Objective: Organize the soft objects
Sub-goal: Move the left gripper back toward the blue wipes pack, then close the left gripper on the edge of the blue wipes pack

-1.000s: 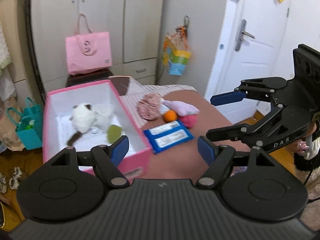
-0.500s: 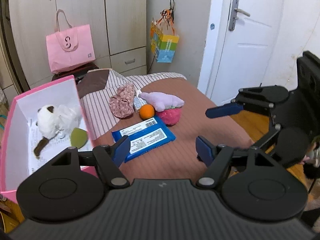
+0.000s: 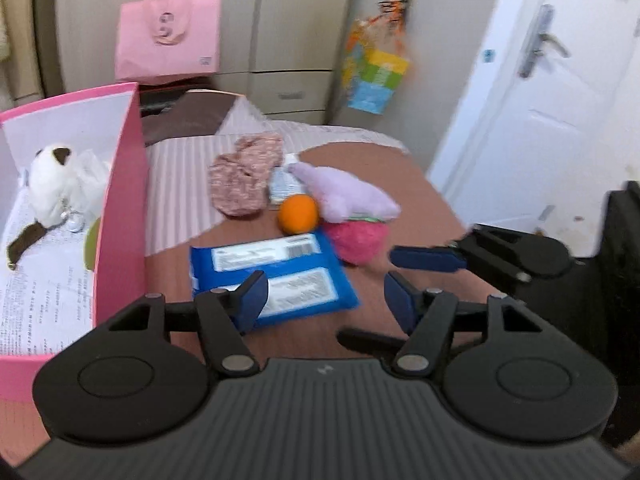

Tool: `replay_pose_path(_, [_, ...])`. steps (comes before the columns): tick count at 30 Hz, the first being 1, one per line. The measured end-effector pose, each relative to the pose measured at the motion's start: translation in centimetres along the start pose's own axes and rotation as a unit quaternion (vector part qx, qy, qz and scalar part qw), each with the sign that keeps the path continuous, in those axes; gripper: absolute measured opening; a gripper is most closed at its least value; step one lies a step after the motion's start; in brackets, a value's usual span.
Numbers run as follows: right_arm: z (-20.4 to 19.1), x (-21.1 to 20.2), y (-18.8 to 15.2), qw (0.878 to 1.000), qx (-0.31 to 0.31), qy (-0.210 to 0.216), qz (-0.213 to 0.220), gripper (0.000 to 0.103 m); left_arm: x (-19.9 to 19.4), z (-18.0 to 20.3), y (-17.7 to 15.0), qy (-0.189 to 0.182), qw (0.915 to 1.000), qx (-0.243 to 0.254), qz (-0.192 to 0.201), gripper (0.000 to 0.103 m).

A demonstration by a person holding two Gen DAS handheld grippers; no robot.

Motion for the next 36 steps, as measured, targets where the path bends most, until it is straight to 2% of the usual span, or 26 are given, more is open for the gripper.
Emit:
replay_pose_path(3, [-0.2,1.6,-0.1,1.000,-0.010,0.001,-0.013,0.078,2.0,-0.3,-0.1,0.069,0.9975,0.018,0.003,0.063])
replay_pose_path(7, [-0.2,3.0,0.1,1.000,-0.008,0.001,-0.025,0.077,4.1,-1.5,-0.1,0.065,0.9976,-0.012,-0.022,0.064])
replay_pose_path(11, [-0.2,3.9,-0.3,0.999,-0.007,0.001,-0.033,0.077,5.5,-2.5,0.0,0.082,0.9960,-0.031,-0.020,0.064])
replay_pose_path(14, [0.0,4.6,-0.8,0.999,0.026,0.016,-0.034,0.079,6.5,-3.3,-0.1,0.075,0.9947,-0.064,-0.030,0.066])
replay_pose_path(19, [0.7,5.2,-1.4,0.998,0.053,0.008,-0.034,0.079,6.4,-3.5,0.0,0.115,0.9916,-0.057,-0.011,0.070])
replay_pose_path(23, [1.2,5.8,-1.7,0.997,0.063,0.010,-0.034,0.079,7.0,-3.9,-0.2,0.111,0.9908,-0.074,-0.020,0.076])
replay_pose_path(28, [0.5,6.3,-1.6,0.999,0.026,-0.003,-0.040,0.079,7.8,-3.5,-0.3,0.102,0.9912,-0.079,-0.029,0.095])
replay_pose_path(31, [-0.1,6.5,-1.4,0.999,-0.007,-0.009,-0.039,0.079,7.9,-3.4,-0.3,0.104,0.9904,-0.085,-0.029,0.095])
replay_pose_path(36, [0.2,6.9,-1.3,0.999,0.008,0.009,-0.034,0.081,7.7,-4.0,-0.4,0.091,0.9901,-0.103,-0.031,0.090])
Point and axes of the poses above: each gripper's, at about its wrist camera, not at the fingertips, and x roughly the way its jaws point, z to its right, y to its top, the point moved 5 cm from there along x, roughly the way its jaws point, and after that the axes turned 8 degrees about -x, right-handed, at the moved point
